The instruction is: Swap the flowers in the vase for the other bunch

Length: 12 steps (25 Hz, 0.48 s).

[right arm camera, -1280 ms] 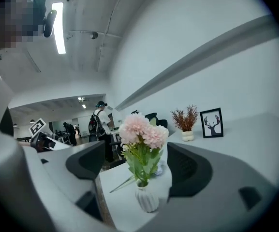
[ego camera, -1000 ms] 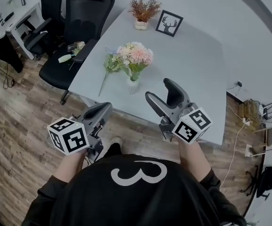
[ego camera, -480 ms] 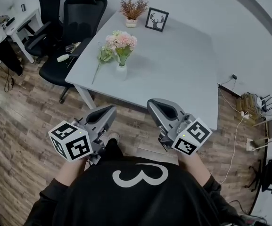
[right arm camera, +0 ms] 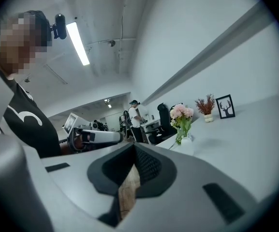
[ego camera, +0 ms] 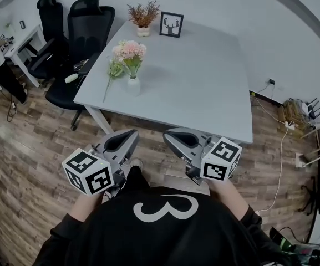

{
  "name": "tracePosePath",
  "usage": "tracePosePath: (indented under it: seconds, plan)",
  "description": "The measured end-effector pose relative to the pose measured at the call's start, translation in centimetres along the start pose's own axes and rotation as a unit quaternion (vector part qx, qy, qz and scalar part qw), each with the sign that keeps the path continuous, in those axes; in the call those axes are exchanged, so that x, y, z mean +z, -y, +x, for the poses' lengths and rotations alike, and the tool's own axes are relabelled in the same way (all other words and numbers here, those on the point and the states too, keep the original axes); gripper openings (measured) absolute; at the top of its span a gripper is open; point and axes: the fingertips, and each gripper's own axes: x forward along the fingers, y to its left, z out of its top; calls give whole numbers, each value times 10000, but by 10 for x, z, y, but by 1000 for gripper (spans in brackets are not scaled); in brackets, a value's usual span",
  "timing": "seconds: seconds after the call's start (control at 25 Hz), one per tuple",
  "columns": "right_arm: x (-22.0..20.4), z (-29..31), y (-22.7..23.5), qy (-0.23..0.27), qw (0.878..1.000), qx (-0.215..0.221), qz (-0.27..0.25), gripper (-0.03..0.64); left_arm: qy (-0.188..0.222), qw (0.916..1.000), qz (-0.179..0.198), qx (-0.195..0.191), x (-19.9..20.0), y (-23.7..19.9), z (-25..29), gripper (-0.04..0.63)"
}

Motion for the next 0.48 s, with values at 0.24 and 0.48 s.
tracePosePath:
  seconds: [0.24, 0.48]
  plan:
    - [-2, -10, 1, 41, 10000, -70, 3, 8, -115, 9998, 152, 36, -4, 6, 5, 11]
    - [-6, -2, -2, 42, 10000, -12, 59, 6, -154, 9997, 154, 65, -8, 0, 1, 11]
